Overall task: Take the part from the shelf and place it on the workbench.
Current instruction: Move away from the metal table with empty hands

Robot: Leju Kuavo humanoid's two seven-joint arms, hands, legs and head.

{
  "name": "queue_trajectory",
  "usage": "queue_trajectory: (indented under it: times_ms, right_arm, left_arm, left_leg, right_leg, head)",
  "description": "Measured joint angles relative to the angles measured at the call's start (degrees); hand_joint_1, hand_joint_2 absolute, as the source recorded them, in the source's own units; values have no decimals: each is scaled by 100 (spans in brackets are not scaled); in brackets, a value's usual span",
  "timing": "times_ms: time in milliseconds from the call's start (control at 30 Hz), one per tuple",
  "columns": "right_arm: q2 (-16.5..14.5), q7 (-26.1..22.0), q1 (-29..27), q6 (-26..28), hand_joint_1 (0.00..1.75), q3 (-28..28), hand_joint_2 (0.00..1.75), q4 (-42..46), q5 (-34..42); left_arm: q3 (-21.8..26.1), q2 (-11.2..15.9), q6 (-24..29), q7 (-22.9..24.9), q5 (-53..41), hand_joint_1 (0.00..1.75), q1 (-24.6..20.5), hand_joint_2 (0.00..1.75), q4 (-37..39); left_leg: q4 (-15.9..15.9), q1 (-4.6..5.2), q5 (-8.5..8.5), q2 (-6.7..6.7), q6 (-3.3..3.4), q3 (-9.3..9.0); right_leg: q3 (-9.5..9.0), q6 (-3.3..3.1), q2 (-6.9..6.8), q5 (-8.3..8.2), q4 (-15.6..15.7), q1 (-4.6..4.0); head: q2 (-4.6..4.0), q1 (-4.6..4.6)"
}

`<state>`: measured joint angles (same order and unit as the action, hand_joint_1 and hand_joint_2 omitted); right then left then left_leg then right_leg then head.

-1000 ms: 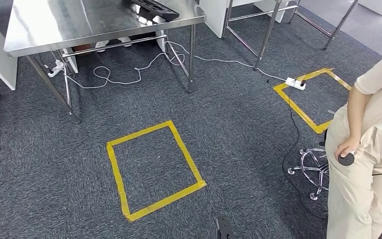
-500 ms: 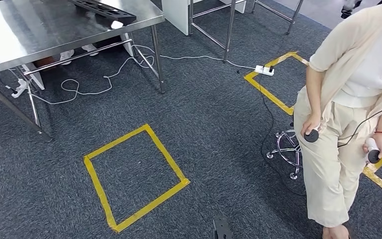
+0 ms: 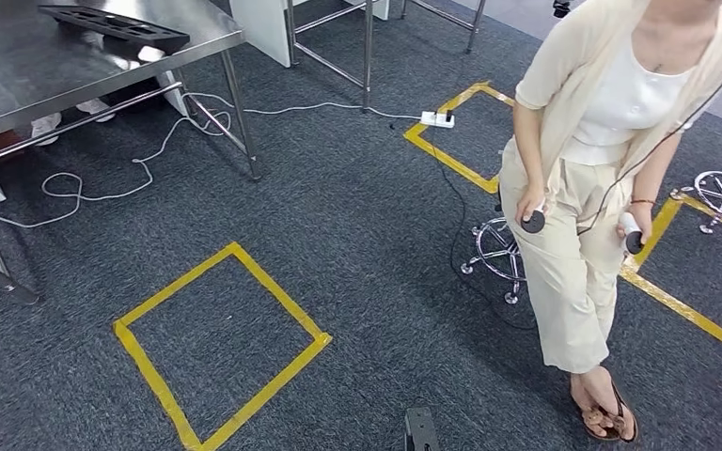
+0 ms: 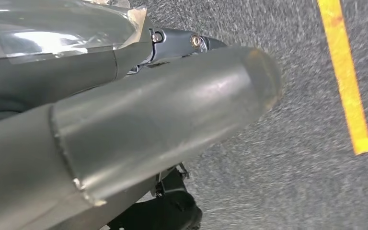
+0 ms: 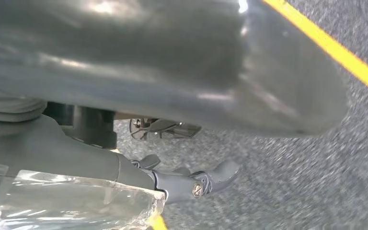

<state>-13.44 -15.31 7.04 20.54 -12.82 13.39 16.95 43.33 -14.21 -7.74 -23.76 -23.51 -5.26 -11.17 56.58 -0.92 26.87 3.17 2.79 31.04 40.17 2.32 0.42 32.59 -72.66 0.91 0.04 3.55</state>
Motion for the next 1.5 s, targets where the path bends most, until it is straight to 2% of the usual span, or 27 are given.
queue_trajectory:
  times_ms: [33, 100, 167, 233, 267, 333, 400, 433, 467, 500, 533, 600, 633, 700, 767, 833, 900, 967, 1000, 1067, 1133, 1200, 1267, 1333, 1400, 1467, 1500]
  right_arm:
    - [10, 12, -5, -26, 0, 1, 0, -1, 20]
    - [30, 27, -2, -72, 0, 4, 0, -1, 50]
    - [42, 23, 3, -90, 0, 7, 0, -1, 62]
    - [52, 21, -7, -94, 0, 8, 0, -5, 62]
    - [56, 21, -13, -94, 0, 9, 0, -7, 62]
    - [60, 22, -13, -91, 0, 10, 0, -10, 62]
    - [57, 23, -11, -89, 0, 10, 0, -10, 61]
    - [57, 24, -15, -89, 0, 10, 0, -12, 60]
    - [60, 24, -20, -85, 0, 10, 0, -15, 59]
    - [62, 25, -24, -80, 0, 10, 0, -19, 55]
    - [63, 25, -25, -74, 0, 10, 0, -22, 51]
    - [61, 28, -15, -68, 0, 10, 0, -23, 40]
    - [57, 32, -7, -69, 0, 10, 0, -23, 36]
    - [53, 43, -1, -70, 0, 10, 0, -23, 28]
    - [55, 50, -11, -70, 0, 10, 0, -23, 27]
    - [56, 59, -7, -70, 0, 10, 0, -23, 18]
    - [58, 74, 11, -70, 0, 10, 0, -23, -1]
    - [63, 94, 10, -70, 0, 10, 0, -24, -21]
    - [66, 102, 4, -70, 0, 10, 0, -24, -29]
    - [72, 107, -2, -70, 0, 10, 0, -24, -41]
    - [73, 108, 18, -70, 0, 10, 0, -23, -45]
    - [71, 107, 36, -70, 0, 10, 0, -23, -44]
    - [73, 108, 32, -61, 0, 10, 0, -24, -32]
    - [71, 114, 35, -39, 0, 10, 0, -24, -18]
    - [65, 120, 53, -22, 0, 10, 0, -23, -11]
    - [60, 121, 55, -17, 0, 10, 0, -24, -6]
    - [59, 121, 51, -16, 0, 10, 0, -25, -5]
  left_arm:
    - [-1, -5, -4, 21, -1, 0, -6, 0, 0]
    - [-2, -17, -12, 52, -1, 0, -23, 0, -1]
    - [-3, -25, -19, 73, -1, 0, -39, 0, -2]
    - [-3, -32, -26, 95, -1, 0, -60, 0, -3]
    - [-3, -36, -29, 103, -1, 0, -71, 0, -3]
    - [-3, -42, -33, 119, 2, 0, -76, 0, -4]
    - [-2, -40, -32, 137, 9, 0, -63, 0, -3]
    - [-2, -39, -31, 145, 13, 0, -56, 0, -2]
    - [-1, -37, -31, 149, 17, 0, -51, 0, -2]
    - [-1, -36, -31, 151, 24, 0, -49, 0, -3]
    - [-1, -35, -31, 153, 38, 0, -49, 0, -3]
    - [1, -35, -27, 162, 69, 0, -48, 0, -3]
    - [2, -35, -23, 171, 83, 0, -51, 0, -3]
    - [4, -37, -12, 191, 97, 0, -62, 0, -4]
    - [5, -45, -7, 202, 114, 0, -73, 0, -4]
    - [7, -57, -4, 208, 136, 0, -79, 0, -5]
    - [10, -61, -2, 219, 163, 0, -73, 0, -7]
    - [19, -61, 2, 231, 191, 0, -63, 0, -7]
    - [23, -62, 4, 234, 198, 0, -61, 0, -7]
    - [28, -66, 4, 234, 207, 0, -63, 0, -7]
    - [34, -70, 4, 233, 212, 0, -62, 0, -7]
    - [43, -74, 3, 232, 213, 0, -62, 0, -7]
    - [49, -80, -6, 227, 213, 0, -70, 0, -7]
    - [51, -85, -29, 212, 205, 0, -74, 0, -7]
    - [52, -83, -46, 200, 196, 0, -64, 0, -7]
    - [54, -78, -48, 199, 193, 0, -51, 0, -7]
    - [55, -75, -48, 199, 193, 0, -48, 0, -7]
  left_leg:
    - [1, -2, 1, 71, -4, -5]
    - [10, 21, 17, 186, -40, -26]
    - [21, 60, 41, 279, -103, -52]
    - [16, 55, 54, 362, -167, -79]
    - [45, 34, 91, 315, -204, -75]
    - [390, -2, 360, 27, -261, 61]
    - [1178, -13, 797, -256, -277, 405]
    - [1542, -14, 937, -303, -279, 575]
    - [1746, -16, 967, -320, -278, 678]
    - [1707, -20, 867, -328, -272, 670]
    - [1443, -28, 669, -348, -264, 555]
    - [636, -56, 260, -537, -239, 189]
    - [344, -64, 157, -627, -230, 61]
    - [152, -46, 142, -692, -206, -7]
    - [106, -26, 100, -579, -135, -11]
    - [28, -29, 39, -438, -38, -31]
    - [-1, -18, 19, -284, 6, -28]
    - [0, -4, 20, -125, 7, -16]
    - [1, -3, 22, -53, 4, -14]
    - [3, -6, 33, 68, -16, -29]
    - [13, 23, 63, 166, -72, -54]
    - [22, 58, 85, 263, -144, -82]
    - [26, 38, 106, 343, -216, -109]
    - [236, -8, 291, 136, -278, -40]
    - [915, -33, 699, -201, -307, 252]
    - [1615, -35, 976, -315, -312, 585]
    - [1710, -35, 948, -325, -305, 642]
  right_leg:
    - [-203, 53, -52, -126, 331, 5]
    - [-704, 101, -313, -396, 1183, -3]
    - [-915, 41, -458, -533, 1583, -25]
    - [-882, -53, -345, -576, 1607, -22]
    - [-879, -95, -286, -592, 1616, 1]
    - [-882, -203, -167, -639, 1634, 51]
    - [-864, -269, -41, -668, 1631, 39]
    - [-854, -278, 31, -673, 1629, 27]
    - [-849, -282, 107, -676, 1625, 18]
    - [-850, -284, 184, -678, 1619, 14]
    - [-854, -282, 264, -679, 1610, 13]
    - [-847, -269, 412, -674, 1574, -5]
    - [-828, -248, 474, -675, 1556, -18]
    - [-768, -176, 568, -692, 1545, -36]
    - [-696, -91, 610, -713, 1545, -26]
    - [-521, -76, 396, -564, 1266, -37]
    - [-159, -113, 116, -227, 544, -38]
    - [148, -86, 35, -8, -102, -22]
    - [146, -43, 15, -21, -141, -12]
    - [-224, 60, -106, -260, 483, 13]
    - [-682, 81, -384, -506, 1288, 8]
    - [-824, 9, -495, -602, 1564, -27]
    - [-790, -80, -363, -640, 1565, -9]
    - [-788, -186, -228, -677, 1589, 40]
    - [-788, -276, -95, -702, 1597, 34]
    - [-776, -310, 46, -710, 1595, -7]
    - [-774, -314, 121, -713, 1590, -22]
  head:
    - [0, 0]
    - [0, 5]
    - [0, -3]
    - [0, -16]
    - [0, -21]
    - [0, -28]
    - [0, -35]
    - [0, -36]
    - [0, -36]
    - [0, -36]
    - [0, -36]
    - [0, -36]
    - [0, -34]
    - [0, -32]
    - [0, -32]
    - [0, -14]
    - [0, 11]
    - [0, 19]
    - [0, 19]
    - [0, 21]
    - [0, 25]
    - [0, 9]
    - [0, -10]
    - [0, -24]
    - [0, -40]
    - [0, -45]
    - [0, -45]
